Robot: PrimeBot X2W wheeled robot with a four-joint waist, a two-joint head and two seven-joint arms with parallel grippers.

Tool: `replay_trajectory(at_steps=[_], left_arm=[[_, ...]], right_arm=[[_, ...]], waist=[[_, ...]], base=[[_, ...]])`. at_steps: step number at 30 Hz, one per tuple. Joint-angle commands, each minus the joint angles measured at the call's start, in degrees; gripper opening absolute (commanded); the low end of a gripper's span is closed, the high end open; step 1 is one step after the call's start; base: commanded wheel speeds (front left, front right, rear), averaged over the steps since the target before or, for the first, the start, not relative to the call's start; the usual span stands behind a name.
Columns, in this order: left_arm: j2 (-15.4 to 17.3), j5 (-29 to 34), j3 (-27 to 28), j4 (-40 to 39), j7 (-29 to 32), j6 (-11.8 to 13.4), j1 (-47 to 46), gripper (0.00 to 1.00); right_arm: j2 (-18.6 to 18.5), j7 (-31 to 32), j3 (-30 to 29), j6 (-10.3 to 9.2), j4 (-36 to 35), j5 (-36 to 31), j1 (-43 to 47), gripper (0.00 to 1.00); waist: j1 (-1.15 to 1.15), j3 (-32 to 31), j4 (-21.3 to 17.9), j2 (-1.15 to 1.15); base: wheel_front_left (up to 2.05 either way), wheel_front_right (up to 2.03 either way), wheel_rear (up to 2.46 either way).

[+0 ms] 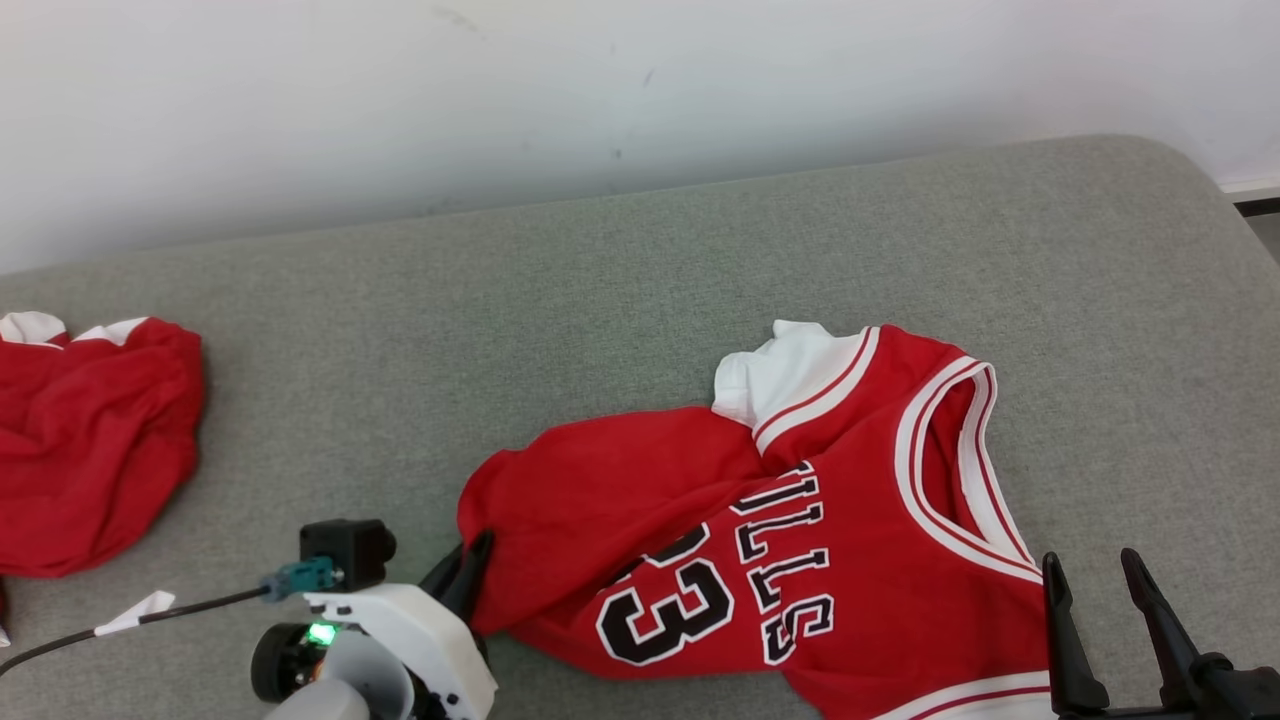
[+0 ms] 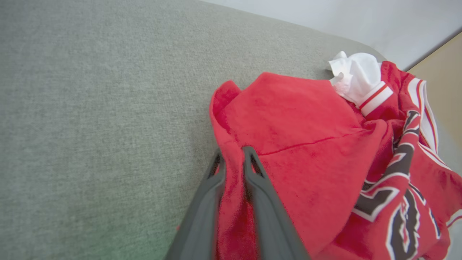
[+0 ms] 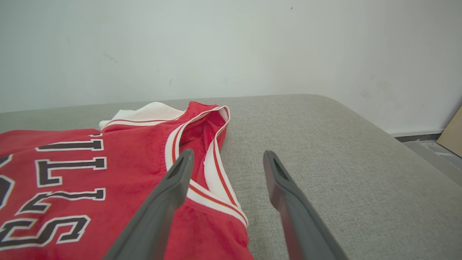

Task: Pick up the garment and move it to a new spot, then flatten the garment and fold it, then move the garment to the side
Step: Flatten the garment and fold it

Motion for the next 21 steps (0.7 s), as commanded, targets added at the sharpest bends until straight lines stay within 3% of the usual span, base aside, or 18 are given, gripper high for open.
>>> replay_trajectory(at_steps=[1,7,12,21], left_arm=[[-0.1,0.1,-0.2,0.2,-0.2,-0.4,-0.3,0.00],[-0.1,0.3,0.3,-2.7,-1.5,-0.7,-0.9,0.00],[-0.3,-1.1,1.8,-12.2,-2.3,-0.7,-1.4,0.00],[0.1,1.6,1.1,-33.8,-0.2,3.7,-2.5,0.00]], right_arm=[[-0.1,0.1,-0.2,-0.14,0.0,0.6,-0.4,1.00],[-0.1,0.1,-0.1,-0.15,0.3,0.5,0.2,1.00],[-0.2,0.1,-0.2,-0.14,0.6,0.1,1.2,1.00],[-0.1,0.1,-0.3,-0.14,1.0,0.0,2.5,1.00]], waist=[[0.00,-0.1,0.1,0.00],[0.00,-1.1,0.5,0.00],[0.00,-2.6,1.4,0.00],[0.00,-6.1,3.5,0.00]], base=[[0.00,0.00,0.00],[0.00,0.00,0.00],[0.00,0.00,0.00],[0.00,0.00,0.00]])
